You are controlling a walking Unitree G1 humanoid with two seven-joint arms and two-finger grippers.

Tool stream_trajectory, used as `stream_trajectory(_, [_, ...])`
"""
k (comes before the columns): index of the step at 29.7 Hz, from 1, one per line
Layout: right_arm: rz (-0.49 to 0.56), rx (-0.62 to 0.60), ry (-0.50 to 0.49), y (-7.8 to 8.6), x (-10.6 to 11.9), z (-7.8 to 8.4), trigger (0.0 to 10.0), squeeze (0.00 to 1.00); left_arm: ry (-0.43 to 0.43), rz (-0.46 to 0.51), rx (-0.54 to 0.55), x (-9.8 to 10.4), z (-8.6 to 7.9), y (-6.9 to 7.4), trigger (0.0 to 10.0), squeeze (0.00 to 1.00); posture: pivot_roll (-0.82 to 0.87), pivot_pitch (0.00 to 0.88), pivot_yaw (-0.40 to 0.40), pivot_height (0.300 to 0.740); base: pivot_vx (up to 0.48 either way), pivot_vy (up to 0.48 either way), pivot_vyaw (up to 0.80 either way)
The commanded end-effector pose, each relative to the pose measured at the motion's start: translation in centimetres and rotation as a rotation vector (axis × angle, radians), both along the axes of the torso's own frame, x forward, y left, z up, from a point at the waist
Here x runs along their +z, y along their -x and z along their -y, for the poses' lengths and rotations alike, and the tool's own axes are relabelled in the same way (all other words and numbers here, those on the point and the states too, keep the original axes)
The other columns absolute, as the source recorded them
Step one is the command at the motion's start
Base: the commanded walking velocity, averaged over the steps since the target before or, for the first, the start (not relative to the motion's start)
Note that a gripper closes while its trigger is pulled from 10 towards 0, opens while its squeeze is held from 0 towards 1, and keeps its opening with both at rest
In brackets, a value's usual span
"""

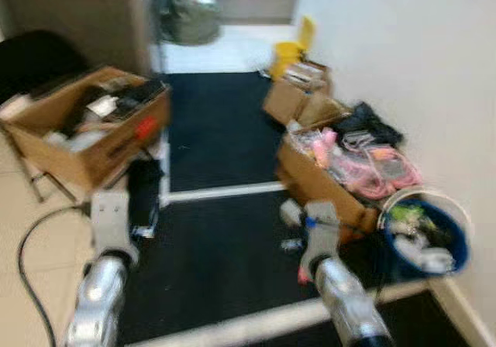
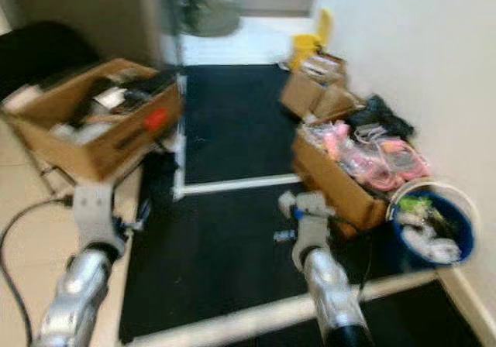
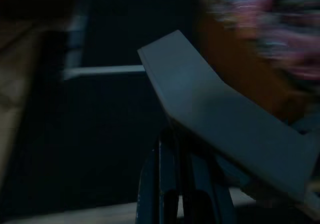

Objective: Picking trash to rubbish bin

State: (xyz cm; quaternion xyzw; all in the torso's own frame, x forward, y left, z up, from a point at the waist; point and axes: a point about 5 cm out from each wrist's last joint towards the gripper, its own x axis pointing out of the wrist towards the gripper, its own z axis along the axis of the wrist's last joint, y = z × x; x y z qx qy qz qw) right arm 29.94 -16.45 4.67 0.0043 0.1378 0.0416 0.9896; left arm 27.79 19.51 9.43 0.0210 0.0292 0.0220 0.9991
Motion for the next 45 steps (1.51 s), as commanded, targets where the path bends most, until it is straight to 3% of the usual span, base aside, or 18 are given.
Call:
stream_trajectory(1, [-0.018, -0.004, -0.023, 0.25, -0.44, -0.37, 10.0, 0.00, -0.018, -0.026, 0.014, -0.50, -0.54, 0.33, 10.0, 0.00, 0.01, 0.091, -0.066, 0.740, 0.368, 0.000, -0.80])
stream_trajectory(7, [-0.020, -0.010, -0.022, 0.20, -0.45, -0.35, 10.0, 0.00, -0.018, -0.026, 0.017, -0.49, -0.59, 0.31, 10.0, 0.00, 0.01, 0.093, -0.068, 0.740, 0.366, 0.000, -0.72])
stream_trajectory(45, [0.012, 0.026, 0.033, -0.41, -0.01, -0.76, 10.0, 0.00, -0.025, -0.022, 0.034, -0.43, -0.98, 0.67, 10.0, 0.00, 0.02, 0.085, -0.085, 0.740, 0.359, 0.000, 0.00])
